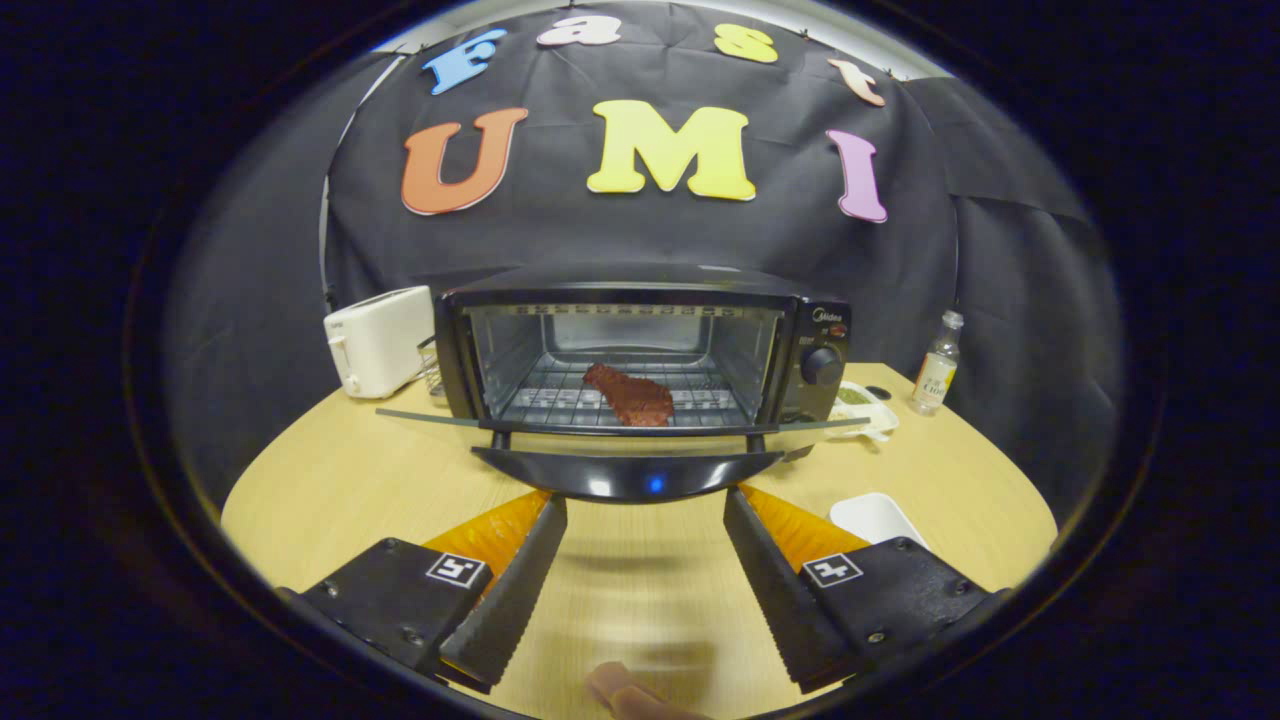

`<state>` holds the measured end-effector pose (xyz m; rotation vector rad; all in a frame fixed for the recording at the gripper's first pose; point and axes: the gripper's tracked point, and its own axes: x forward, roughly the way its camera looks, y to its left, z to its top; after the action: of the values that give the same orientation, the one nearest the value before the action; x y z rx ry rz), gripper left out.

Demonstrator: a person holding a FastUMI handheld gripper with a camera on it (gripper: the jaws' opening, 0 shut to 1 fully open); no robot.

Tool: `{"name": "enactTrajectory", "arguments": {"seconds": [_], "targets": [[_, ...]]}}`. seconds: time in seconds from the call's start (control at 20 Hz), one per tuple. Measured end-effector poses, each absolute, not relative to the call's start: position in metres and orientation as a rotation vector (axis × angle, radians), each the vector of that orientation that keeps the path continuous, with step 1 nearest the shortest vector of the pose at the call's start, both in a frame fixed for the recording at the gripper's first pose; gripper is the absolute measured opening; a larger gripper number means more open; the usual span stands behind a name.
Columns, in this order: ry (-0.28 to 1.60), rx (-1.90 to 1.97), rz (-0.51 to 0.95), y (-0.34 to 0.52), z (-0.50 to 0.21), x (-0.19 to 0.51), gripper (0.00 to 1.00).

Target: Open the toaster oven, put the food inside, and close the toaster oven door.

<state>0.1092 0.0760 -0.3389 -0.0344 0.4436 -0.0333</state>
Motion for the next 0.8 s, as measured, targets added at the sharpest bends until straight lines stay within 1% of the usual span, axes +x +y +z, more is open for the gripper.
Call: {"name": "enactTrajectory", "arguments": {"seconds": [0.2, 0.4, 0.55, 0.8], "targets": [[0.411, 0.025, -0.015, 0.076, -0.319, 0.134, 1.00], [0.334, 0.051, -0.011, 0.072, -0.290, 0.135, 1.00], [0.270, 0.032, -0.006, 0.068, -0.265, 0.115, 1.00], [0.152, -0.029, -0.028, 0.048, -0.206, 0.056, 1.00]]}}
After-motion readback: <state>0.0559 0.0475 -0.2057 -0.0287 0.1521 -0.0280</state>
